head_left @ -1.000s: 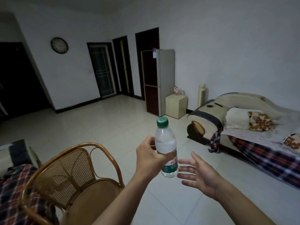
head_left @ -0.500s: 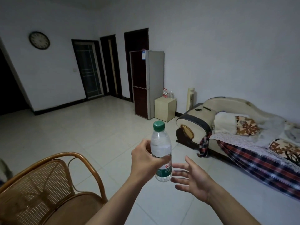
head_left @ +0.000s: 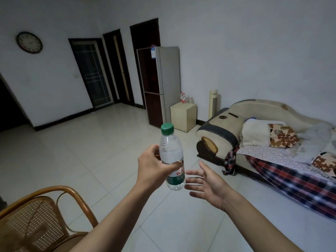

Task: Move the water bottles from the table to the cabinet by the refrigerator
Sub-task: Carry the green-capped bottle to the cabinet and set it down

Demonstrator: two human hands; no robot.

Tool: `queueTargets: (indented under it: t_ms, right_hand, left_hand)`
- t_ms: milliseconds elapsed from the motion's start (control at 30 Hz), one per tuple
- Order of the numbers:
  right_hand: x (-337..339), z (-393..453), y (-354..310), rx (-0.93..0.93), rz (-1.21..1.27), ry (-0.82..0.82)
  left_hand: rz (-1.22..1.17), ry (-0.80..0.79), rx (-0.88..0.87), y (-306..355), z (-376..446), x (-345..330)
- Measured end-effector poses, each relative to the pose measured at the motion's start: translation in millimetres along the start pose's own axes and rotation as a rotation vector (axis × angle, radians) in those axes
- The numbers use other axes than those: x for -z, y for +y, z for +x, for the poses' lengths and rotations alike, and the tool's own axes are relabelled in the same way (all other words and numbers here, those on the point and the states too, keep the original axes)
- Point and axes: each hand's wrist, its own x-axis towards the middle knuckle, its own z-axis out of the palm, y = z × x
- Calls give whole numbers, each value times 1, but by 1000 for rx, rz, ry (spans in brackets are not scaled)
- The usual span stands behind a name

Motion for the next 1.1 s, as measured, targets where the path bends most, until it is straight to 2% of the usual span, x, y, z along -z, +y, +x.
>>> queueTargets:
  t_ms: [267, 533, 833, 1100]
  right_hand:
    - [7, 83, -34, -10, -16, 54]
    - [-17, 193, -101, 27, -11, 136]
    - [-41, 314, -154, 25, 47, 153]
    - [-31, 447, -199, -3, 52, 116]
  left_hand:
    - [-57, -18, 19, -40, 87, -28]
    - [-178, -49, -14, -88, 219, -32]
    - [-221, -79, 0, -140, 351, -33]
    - [-175, -60, 48, -189, 474, -66]
